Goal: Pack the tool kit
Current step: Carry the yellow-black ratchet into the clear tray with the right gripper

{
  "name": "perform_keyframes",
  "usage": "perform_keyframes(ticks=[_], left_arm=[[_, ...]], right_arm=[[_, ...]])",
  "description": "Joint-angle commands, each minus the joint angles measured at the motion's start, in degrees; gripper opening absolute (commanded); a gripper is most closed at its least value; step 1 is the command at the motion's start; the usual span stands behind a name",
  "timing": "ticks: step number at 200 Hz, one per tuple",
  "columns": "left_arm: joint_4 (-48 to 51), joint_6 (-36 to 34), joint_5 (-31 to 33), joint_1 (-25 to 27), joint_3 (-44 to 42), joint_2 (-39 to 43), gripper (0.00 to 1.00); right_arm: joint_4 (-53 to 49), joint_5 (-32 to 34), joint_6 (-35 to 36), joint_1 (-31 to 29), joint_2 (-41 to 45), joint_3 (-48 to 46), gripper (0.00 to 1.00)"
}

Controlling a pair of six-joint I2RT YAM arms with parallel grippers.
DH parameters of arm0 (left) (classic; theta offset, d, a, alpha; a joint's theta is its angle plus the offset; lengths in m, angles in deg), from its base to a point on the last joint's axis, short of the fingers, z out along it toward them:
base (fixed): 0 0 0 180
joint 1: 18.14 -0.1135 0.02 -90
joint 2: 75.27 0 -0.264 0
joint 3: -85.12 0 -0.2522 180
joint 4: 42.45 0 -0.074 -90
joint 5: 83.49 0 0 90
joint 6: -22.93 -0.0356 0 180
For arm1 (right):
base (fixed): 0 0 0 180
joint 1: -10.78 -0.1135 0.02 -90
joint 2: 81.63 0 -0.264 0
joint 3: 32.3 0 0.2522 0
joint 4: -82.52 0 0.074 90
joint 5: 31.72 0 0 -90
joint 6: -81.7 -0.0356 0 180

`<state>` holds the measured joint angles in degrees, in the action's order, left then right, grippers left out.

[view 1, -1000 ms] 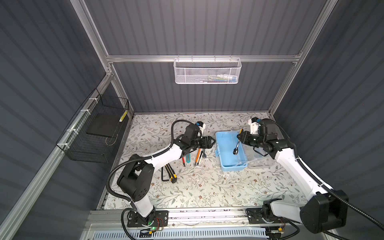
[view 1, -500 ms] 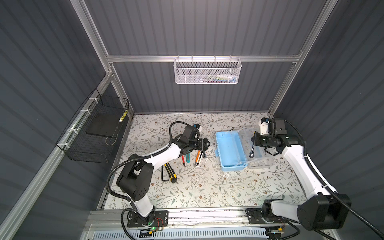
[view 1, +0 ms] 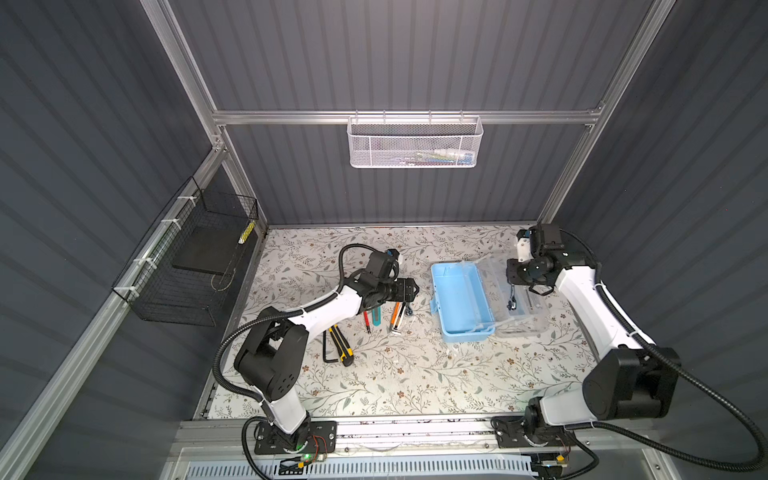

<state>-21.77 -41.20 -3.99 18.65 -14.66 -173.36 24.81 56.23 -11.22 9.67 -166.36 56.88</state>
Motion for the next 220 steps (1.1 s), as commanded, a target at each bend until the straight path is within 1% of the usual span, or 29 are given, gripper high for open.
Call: perform_keyframes(ticks=[1,27,66,86,110,122,138,173,220], left_arm=[[1.41,-1.34,-0.66,0.29,-0.22,-0.88,0.80],[1.26,-1.17,-0.66,0.29,-0.37,-1.00,0.80],[1.26,-1.17,-0.87,0.25,-0.15,-1.43,0.80],[1.26,-1.12,-0.94,0.29,-0.14,-1.73,0.79],[1.21,-1.01,-1.35,0.25,-0.16,-2.02,0.79],[1.25,-0.99,-1.55,0.29,-0.14,-2.00,0.79],[1.21,-0.99,-1.64,0.28,-0.36,-2.02,0.79],[1.04,-0.90,-1.92,0.29,-0.37,-2.02,0.79],[0.20,-0.29,-3.30,0.25,-0.27,-2.67,0.79]], right_arm=[[-0.70,-1.19,1.01,0.22,-1.39,2.29,0.06],[0.46,-2.77,0.54,0.05,-2.73,1.61,0.08],[1.47,-2.24,1.07,0.05,-5.46,2.06,0.10],[2.99,-3.76,1.25,0.00,-6.40,1.99,0.13],[4.43,-5.92,1.60,0.14,-7.72,2.01,0.14],[4.68,-6.45,1.77,0.21,-8.44,2.14,0.14],[4.67,-8.21,2.54,0.27,-9.04,2.21,0.11],[4.31,-11.49,4.35,1.40,-8.23,1.75,0.10],[2.91,-13.52,4.62,2.16,-9.08,2.82,0.24]])
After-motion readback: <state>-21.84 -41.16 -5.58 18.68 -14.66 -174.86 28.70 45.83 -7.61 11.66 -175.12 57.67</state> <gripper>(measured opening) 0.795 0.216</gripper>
